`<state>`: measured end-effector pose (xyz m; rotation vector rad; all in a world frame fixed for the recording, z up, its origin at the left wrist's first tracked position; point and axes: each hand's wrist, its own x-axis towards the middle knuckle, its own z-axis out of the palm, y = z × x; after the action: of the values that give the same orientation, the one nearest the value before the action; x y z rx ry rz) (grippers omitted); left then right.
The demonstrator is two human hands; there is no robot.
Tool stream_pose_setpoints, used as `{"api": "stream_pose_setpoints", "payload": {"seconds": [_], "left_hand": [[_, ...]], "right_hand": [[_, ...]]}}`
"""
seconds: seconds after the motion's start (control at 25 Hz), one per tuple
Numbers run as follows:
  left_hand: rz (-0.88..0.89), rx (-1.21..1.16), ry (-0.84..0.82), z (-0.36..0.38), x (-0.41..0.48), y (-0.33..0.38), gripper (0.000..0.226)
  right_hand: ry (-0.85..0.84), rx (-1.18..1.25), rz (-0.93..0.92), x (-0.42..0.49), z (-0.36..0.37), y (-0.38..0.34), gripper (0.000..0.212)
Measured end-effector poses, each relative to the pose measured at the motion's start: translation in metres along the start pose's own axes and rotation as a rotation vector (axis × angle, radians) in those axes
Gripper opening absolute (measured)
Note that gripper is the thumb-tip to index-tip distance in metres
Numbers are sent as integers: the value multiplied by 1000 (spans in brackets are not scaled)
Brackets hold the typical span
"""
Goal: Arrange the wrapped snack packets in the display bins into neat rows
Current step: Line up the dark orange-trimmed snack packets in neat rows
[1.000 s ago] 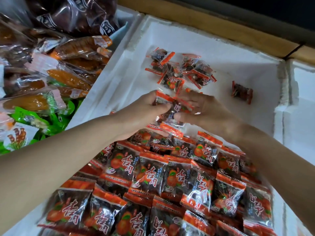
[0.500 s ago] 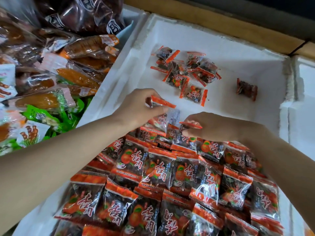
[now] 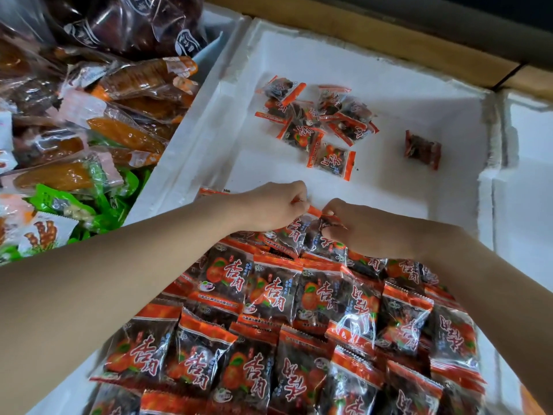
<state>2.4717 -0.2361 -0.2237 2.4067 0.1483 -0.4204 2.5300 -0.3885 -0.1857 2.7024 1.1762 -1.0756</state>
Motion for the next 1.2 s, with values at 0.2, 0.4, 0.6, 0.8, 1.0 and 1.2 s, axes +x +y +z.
{"api": "stream_pose_setpoints", "payload": {"seconds": [0.2, 0.4, 0.6, 0.8, 1.0, 1.2], "left_hand": [[9, -52, 93, 0, -8, 1, 18], [67, 348, 118, 17, -17, 1, 21], [3, 329, 364, 21, -16, -3, 21], [-15, -46, 327, 20, -16, 1, 11], [30, 395, 300, 27, -18, -3, 13], [46, 357, 333, 26, -20, 0, 20]], "right_hand": [[6, 27, 0, -4, 0, 1, 28], [-1, 14, -36, -5, 6, 3, 32], [34, 6, -67, -5, 9, 4, 36], [69, -5, -73, -5, 14, 7, 39], [67, 11, -76, -4, 15, 9, 39], [76, -2, -115, -10, 12, 9, 39]]}}
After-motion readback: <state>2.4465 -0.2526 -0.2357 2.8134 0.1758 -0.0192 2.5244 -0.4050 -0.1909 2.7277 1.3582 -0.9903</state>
